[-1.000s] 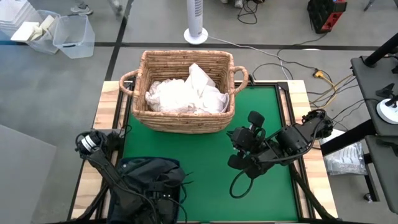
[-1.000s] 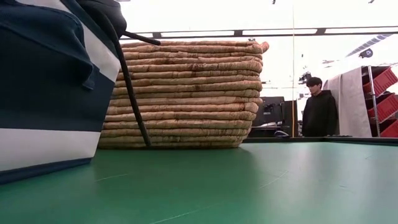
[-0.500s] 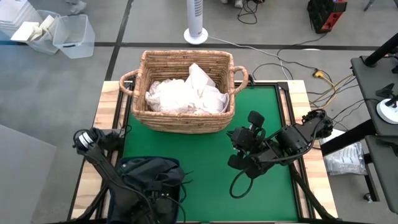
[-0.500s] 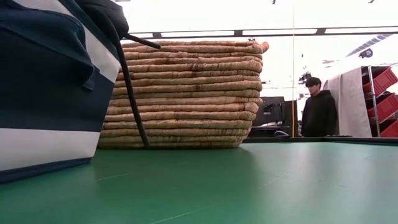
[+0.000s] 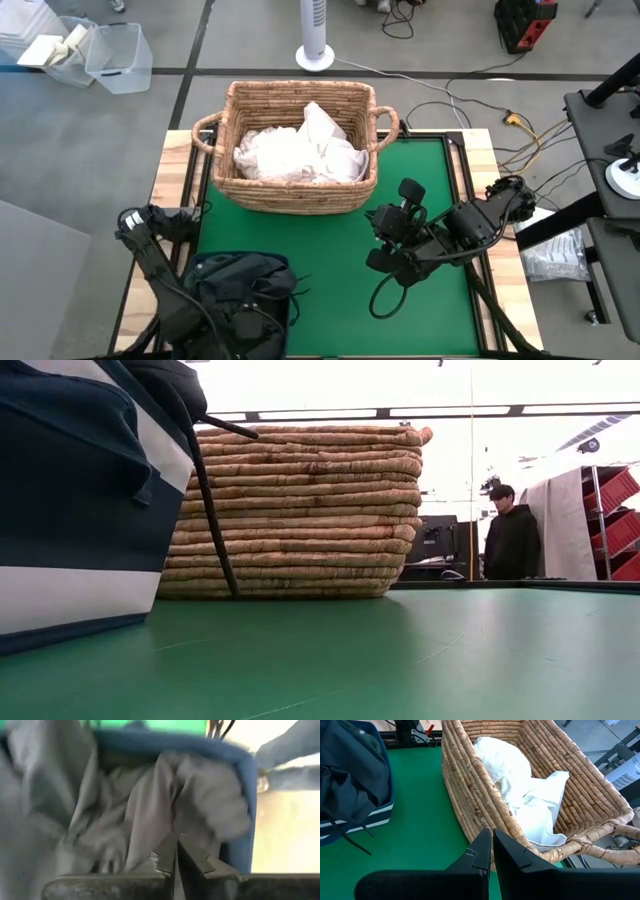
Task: Sort clothes
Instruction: Put the black shorts into the laundry bin
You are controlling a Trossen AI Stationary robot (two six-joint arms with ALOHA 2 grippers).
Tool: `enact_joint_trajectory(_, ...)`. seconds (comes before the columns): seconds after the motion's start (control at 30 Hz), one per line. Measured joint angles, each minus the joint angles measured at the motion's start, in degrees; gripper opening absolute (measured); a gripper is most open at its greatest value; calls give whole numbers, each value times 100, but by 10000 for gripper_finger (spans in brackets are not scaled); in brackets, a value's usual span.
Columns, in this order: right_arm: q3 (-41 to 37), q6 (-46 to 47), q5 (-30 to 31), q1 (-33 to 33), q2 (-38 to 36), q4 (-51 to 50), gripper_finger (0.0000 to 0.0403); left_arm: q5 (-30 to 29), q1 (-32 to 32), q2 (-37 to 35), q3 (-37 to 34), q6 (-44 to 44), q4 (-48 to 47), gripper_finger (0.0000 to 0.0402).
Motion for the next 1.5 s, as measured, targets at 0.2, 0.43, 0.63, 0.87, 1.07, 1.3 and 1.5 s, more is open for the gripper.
enact_joint_trajectory(0.2,0,0,0,0,0,0,12,205,-372,-18,809,-725,-1088,0)
enact_joint_trajectory(0.43,0,1,2,0,0,35,12,103,-927,-85,517,-1602,-1071,0)
enact_joint_trajectory(0.63,0,-12,4,0,0,97,12,51,-1101,-85,-518,-2305,-862,0)
enact_joint_trajectory(0.87,0,2,4,0,0,104,12,52,-1099,-85,-1603,-2292,318,0)
enact_joint_trajectory(1.07,0,2,4,0,0,140,12,54,-1101,-91,-2379,-2678,1338,0)
enact_joint_trajectory(1.3,0,3,3,0,0,141,12,50,-1101,-101,-2822,-2810,1929,0)
enact_joint_trajectory(1.5,0,43,4,0,0,140,12,18,-1105,-103,-2428,-2551,1592,0)
